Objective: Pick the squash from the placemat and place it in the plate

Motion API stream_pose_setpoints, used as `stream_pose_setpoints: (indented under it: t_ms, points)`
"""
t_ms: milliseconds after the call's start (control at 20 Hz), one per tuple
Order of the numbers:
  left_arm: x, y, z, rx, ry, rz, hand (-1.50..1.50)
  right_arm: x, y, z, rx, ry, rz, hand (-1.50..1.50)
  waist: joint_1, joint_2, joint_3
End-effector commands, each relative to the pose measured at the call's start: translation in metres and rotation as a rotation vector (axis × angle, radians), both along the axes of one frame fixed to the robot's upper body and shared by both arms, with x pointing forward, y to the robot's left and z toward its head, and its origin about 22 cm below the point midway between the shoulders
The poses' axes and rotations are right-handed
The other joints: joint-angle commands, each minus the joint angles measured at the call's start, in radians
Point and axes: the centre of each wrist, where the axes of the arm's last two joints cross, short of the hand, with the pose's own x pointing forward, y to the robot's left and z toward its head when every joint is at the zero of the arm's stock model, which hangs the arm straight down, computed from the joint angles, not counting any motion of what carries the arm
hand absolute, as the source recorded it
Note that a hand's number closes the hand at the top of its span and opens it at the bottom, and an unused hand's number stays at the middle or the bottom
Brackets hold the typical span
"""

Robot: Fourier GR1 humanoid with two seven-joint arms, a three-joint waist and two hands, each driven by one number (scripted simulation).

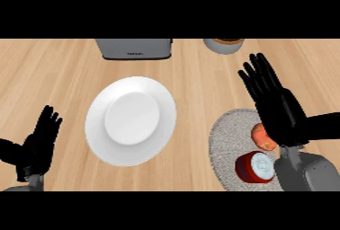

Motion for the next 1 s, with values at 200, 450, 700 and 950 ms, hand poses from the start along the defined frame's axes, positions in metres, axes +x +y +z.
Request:
stream_pose_setpoints:
  t_ms: [200,450,700,950]
  points:
    - [-0.011,0.029,0.024,0.386,-0.069,-0.129,0.00,-0.009,-0.076,0.003,0.356,-0.060,-0.319,-1.50,-0.004,0.006,0.015]
    - [-0.019,0.033,0.021,0.454,-0.030,-0.173,0.00,-0.036,-0.113,-0.032,-0.001,-0.137,-0.867,-1.50,-0.016,0.006,0.009]
    - [-0.033,0.016,0.009,0.469,-0.041,-0.191,0.00,-0.085,-0.094,-0.061,0.132,-0.215,-1.046,-1.50,0.001,0.005,0.009]
    - [-0.011,0.011,0.027,0.452,-0.049,-0.204,0.00,-0.118,-0.088,-0.058,0.040,-0.169,-0.834,-1.50,0.011,0.009,0.008]
